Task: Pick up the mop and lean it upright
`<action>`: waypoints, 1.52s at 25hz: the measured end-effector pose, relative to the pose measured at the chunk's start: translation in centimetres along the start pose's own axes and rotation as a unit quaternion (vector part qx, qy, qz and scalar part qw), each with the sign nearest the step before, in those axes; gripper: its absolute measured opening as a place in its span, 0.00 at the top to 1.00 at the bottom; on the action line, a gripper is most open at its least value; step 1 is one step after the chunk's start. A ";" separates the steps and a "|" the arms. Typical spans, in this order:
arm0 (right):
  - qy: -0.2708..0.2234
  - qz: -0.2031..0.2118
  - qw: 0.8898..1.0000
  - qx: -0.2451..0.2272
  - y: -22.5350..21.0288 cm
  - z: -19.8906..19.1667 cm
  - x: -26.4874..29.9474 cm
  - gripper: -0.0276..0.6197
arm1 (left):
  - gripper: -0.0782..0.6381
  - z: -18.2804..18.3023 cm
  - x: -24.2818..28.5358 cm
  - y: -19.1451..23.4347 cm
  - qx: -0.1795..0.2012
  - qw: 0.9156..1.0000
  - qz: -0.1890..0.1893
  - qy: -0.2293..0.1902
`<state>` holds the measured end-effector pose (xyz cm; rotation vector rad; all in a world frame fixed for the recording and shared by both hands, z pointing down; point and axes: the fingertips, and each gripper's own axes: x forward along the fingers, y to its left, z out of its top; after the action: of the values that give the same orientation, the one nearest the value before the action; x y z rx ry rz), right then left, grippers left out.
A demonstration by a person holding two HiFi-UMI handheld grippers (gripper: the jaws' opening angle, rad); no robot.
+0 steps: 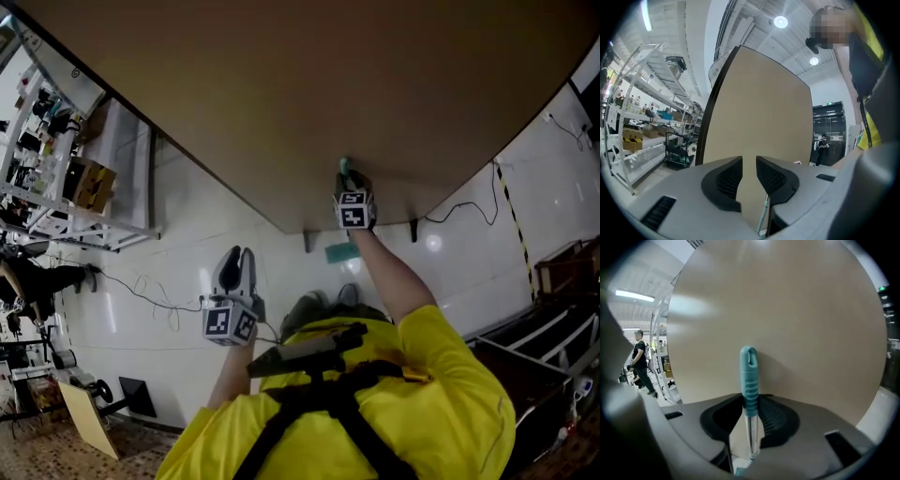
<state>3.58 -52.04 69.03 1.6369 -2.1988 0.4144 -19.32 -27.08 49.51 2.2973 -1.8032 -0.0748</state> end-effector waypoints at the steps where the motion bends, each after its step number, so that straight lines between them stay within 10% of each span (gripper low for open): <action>1: -0.002 -0.001 1.000 -0.005 0.2 0.0 0.0 0.79 | 0.76 -0.1 0.1 0.4 0.000 1.000 0.002 0.002; 14: -0.109 0.043 0.993 -0.022 -2.7 1.5 -17.8 0.80 | 0.76 -0.2 2.7 -1.5 0.003 1.000 -0.018 -0.011; 25: -0.302 0.134 0.944 -0.021 -2.0 21.1 -34.3 0.80 | 0.76 2.8 5.0 -1.9 0.024 0.998 -0.043 -0.030; 38: -0.320 0.170 0.932 -0.014 -2.1 25.1 -37.6 0.80 | 0.79 5.6 6.3 -4.7 0.021 0.996 -0.074 -0.043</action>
<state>12.45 -31.76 29.57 1.5153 -2.9668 -0.0941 -14.27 -32.90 43.67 2.4913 -1.6866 -0.1632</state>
